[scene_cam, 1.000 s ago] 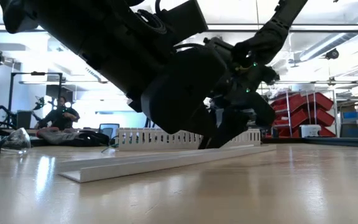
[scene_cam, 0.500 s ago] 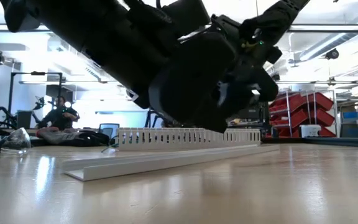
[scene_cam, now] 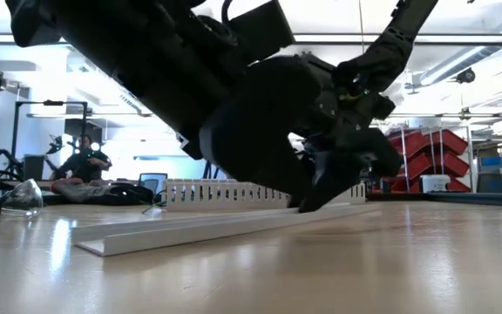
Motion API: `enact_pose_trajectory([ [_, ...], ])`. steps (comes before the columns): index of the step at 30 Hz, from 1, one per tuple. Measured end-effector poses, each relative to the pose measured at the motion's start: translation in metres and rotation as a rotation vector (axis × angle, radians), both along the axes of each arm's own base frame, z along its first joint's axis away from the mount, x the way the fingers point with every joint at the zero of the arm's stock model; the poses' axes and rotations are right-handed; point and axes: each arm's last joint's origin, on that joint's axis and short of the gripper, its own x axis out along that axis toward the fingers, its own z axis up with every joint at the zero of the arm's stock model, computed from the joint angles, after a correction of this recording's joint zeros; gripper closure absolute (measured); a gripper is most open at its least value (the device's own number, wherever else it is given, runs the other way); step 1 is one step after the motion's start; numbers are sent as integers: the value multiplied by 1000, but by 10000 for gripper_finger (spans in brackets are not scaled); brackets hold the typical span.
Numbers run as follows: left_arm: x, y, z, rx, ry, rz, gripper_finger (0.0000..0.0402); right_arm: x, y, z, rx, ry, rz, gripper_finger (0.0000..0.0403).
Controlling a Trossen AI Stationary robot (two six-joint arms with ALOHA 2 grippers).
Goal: Ziptie cables
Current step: Insert the white duct lid into the white cable duct until it is secured
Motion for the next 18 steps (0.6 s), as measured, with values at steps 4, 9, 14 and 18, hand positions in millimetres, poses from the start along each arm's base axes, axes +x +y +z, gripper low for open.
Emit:
enact_pose_trajectory([
  [4, -9, 6, 2, 22, 82, 29, 256, 0, 0, -3, -14, 9, -13, 350],
  [9, -33, 12, 19, 53, 163, 133, 277, 1, 1, 2, -119, 9, -52, 395],
  [14, -59, 14, 41, 117, 217, 181, 293, -3, 17, 19, -322, 17, -90, 400],
  [18, -78, 20, 65, 150, 248, 198, 288, -12, 42, 41, -532, 14, -89, 402],
])
